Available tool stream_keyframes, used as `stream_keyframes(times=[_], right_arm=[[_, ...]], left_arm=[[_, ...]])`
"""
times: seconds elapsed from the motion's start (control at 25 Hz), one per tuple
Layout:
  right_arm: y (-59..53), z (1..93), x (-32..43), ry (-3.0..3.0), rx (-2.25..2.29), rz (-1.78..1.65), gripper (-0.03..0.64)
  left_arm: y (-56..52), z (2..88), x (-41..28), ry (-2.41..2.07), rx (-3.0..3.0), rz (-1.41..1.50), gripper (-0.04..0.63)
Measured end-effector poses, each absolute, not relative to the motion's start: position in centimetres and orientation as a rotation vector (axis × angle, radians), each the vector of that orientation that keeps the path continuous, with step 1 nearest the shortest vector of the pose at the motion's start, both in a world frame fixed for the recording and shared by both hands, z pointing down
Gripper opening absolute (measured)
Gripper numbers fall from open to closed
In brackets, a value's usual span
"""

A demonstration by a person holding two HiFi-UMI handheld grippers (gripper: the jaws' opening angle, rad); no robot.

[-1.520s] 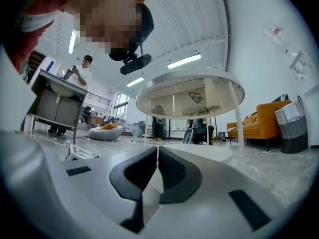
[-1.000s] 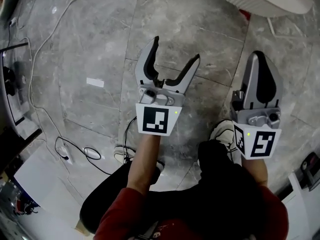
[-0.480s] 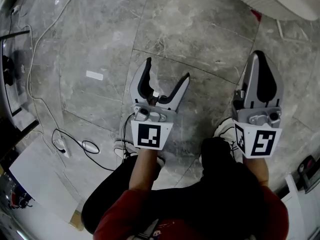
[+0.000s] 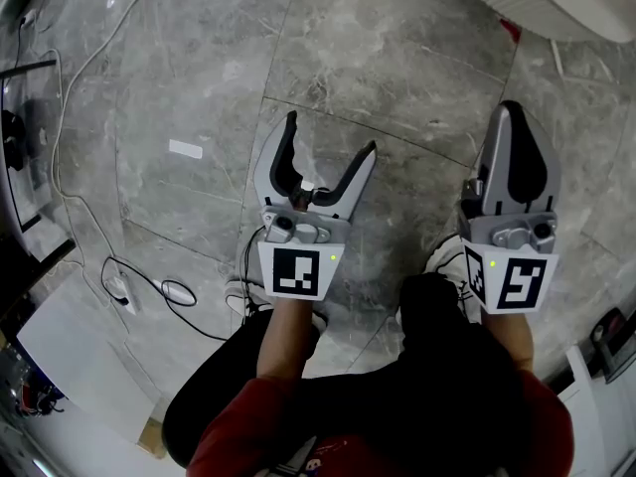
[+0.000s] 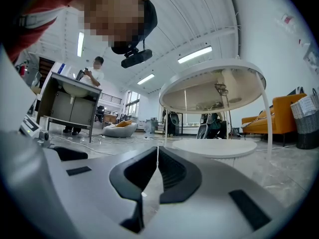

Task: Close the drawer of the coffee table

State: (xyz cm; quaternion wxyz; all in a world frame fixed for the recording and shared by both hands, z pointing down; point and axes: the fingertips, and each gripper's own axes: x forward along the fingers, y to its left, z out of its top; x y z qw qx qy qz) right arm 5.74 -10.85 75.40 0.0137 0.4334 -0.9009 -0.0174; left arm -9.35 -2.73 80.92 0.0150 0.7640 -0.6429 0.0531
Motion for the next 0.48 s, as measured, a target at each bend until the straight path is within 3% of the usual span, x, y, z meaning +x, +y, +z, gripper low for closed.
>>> stream_keyframes(times=[0.24,0.48], right_arm=[[-10.8,75.5,5.6,-2.807,1.344,-0.052,0.023],[-10.9,75.7,5.7,-2.800,1.346,-0.048,0.024]], left_arm=[[-3.0,80.6,-8.9,-1.996,2.391,0.171,0.357],[-3.5,79.7,-8.8,-2.006,2.399,0.110,0.127]])
